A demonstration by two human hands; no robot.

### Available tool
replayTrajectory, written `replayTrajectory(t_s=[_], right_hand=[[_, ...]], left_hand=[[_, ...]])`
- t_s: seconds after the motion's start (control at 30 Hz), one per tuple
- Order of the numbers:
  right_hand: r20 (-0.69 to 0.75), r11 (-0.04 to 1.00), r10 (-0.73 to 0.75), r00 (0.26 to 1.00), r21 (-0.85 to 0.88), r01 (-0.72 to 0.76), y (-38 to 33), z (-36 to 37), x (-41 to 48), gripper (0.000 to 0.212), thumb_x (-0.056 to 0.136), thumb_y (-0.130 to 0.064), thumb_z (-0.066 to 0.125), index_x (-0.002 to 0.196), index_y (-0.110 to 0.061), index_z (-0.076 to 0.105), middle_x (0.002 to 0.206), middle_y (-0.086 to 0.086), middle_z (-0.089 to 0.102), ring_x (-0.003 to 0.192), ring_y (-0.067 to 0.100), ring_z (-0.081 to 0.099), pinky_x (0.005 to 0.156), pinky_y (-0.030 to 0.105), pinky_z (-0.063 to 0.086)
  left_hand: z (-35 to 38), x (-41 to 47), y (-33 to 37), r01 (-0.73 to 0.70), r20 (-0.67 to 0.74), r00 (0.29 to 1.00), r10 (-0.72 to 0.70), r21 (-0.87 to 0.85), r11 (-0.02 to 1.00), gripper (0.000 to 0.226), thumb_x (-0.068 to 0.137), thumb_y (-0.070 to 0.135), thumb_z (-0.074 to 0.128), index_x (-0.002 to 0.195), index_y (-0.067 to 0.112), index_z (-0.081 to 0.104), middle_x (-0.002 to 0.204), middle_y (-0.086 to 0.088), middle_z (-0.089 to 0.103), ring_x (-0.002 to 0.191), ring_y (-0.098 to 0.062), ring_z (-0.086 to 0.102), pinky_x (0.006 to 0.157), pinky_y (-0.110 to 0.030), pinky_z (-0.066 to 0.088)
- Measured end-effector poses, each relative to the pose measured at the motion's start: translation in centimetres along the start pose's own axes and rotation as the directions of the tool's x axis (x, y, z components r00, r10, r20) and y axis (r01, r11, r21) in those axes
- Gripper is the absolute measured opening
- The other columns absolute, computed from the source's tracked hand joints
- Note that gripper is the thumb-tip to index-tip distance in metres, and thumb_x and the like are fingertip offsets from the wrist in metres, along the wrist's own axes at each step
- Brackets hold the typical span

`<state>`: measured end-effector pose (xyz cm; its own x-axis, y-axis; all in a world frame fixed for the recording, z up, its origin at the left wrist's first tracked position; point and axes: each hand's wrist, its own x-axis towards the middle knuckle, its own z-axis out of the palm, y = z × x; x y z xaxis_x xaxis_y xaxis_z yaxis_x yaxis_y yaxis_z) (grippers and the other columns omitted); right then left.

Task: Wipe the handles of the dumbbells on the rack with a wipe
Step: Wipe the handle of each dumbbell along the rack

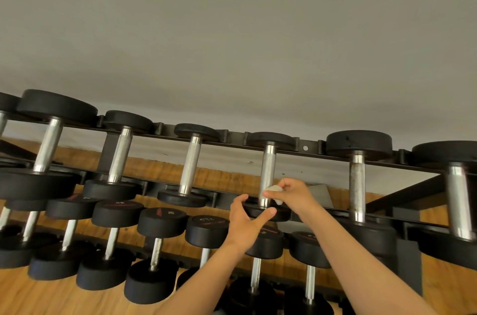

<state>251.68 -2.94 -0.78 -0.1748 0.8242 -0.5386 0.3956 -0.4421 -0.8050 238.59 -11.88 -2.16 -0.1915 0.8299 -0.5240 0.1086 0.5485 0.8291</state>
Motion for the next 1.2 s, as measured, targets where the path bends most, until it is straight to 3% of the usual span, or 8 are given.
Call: replayTrajectory(t_s=[0.3,0.5,0.63,0.77,0.9,1.0,1.13,1.2], right_hand=[[0.106,0.976,-0.054,0.993,-0.205,0.075,0.7,-0.2,-0.4,0.029,0.073,-0.026,0.082,0.076,-0.014,0.056,0.076,-0.001,0.057,0.071,0.01,0.053,0.062,0.02,0.041],[0.019,0.976,-0.081,0.996,-0.201,0.084,1.1,-0.9,-0.9,0.027,0.073,-0.016,0.082,0.074,-0.011,0.055,0.074,0.002,0.056,0.069,0.011,0.052,0.063,0.022,0.045],[-0.11,0.982,-0.118,0.987,-0.159,0.1,0.8,0.0,-1.8,0.025,0.075,-0.021,0.08,0.081,-0.007,0.059,0.079,0.004,0.059,0.072,0.013,0.054,0.063,0.022,0.045],[-0.157,0.981,-0.194,0.968,-0.046,0.189,0.3,0.5,-3.1,0.021,0.078,-0.021,0.078,0.093,-0.013,0.066,0.091,0.002,0.065,0.086,0.015,0.06,0.071,0.019,0.047],[-0.161,0.958,-0.285,0.945,-0.084,0.274,-0.6,1.5,-4.0,0.03,0.079,-0.022,0.077,0.107,-0.019,0.067,0.105,-0.002,0.059,0.094,0.006,0.057,0.074,0.01,0.044],[-0.171,0.935,-0.345,0.923,-0.148,0.322,-0.8,2.3,-4.6,0.03,0.083,-0.022,0.073,0.112,-0.022,0.065,0.108,-0.003,0.052,0.095,0.002,0.053,0.078,0.005,0.042],[-0.151,0.928,-0.353,0.924,-0.18,0.325,-0.1,3.6,-5.2,0.036,0.089,-0.02,0.068,0.124,-0.021,0.061,0.114,-0.005,0.051,0.104,0.006,0.057,0.097,0.025,0.049],[-0.147,0.929,-0.35,0.925,-0.181,0.322,0.3,4.2,-5.5,0.037,0.09,-0.018,0.065,0.126,-0.023,0.058,0.115,-0.006,0.054,0.105,0.005,0.058,0.097,0.025,0.049]], left_hand=[[0.1,0.1,-0.1,-0.011,-0.011,1.0,0.011,-0.001,1.0,0.082,0.078,0.039,0.078,0.142,0.021,0.031,0.144,0.0,0.035,0.13,-0.015,0.036,0.105,-0.026,0.035],[0.1,0.2,-0.2,-0.008,-0.005,1.0,0.008,-0.013,1.0,0.086,0.075,0.042,0.079,0.142,0.021,0.031,0.147,-0.001,0.033,0.134,-0.019,0.035,0.108,-0.031,0.036],[-0.6,0.0,0.4,-0.026,-0.012,1.0,0.027,0.067,0.997,0.089,0.076,0.046,0.077,0.145,0.018,0.03,0.148,0.0,0.034,0.136,-0.017,0.034,0.11,-0.032,0.034],[-2.2,-0.9,1.9,-0.227,-0.112,0.966,0.232,0.059,0.972,0.062,0.08,0.035,0.076,0.133,0.024,0.045,0.131,0.014,0.046,0.121,-0.001,0.043,0.098,-0.017,0.034],[-3.3,-0.9,3.3,-0.329,-0.018,0.944,0.328,-0.028,0.944,0.022,0.084,0.018,0.073,0.104,0.02,0.064,0.099,0.005,0.069,0.094,-0.005,0.065,0.085,-0.022,0.05],[-3.4,-0.4,3.9,-0.33,0.049,0.941,0.335,-0.076,0.941,0.021,0.084,0.017,0.073,0.103,0.015,0.067,0.098,0.002,0.071,0.092,-0.006,0.067,0.085,-0.023,0.052],[-3.3,1.0,3.8,-0.34,0.074,0.938,0.34,-0.008,0.94,0.02,0.085,0.017,0.072,0.105,0.016,0.068,0.097,0.003,0.072,0.091,-0.006,0.068,0.084,-0.023,0.055],[-3.4,1.7,3.5,-0.355,0.067,0.934,0.351,0.058,0.933,0.016,0.086,0.015,0.071,0.102,0.016,0.069,0.094,0.003,0.073,0.089,-0.006,0.068,0.083,-0.025,0.056]])
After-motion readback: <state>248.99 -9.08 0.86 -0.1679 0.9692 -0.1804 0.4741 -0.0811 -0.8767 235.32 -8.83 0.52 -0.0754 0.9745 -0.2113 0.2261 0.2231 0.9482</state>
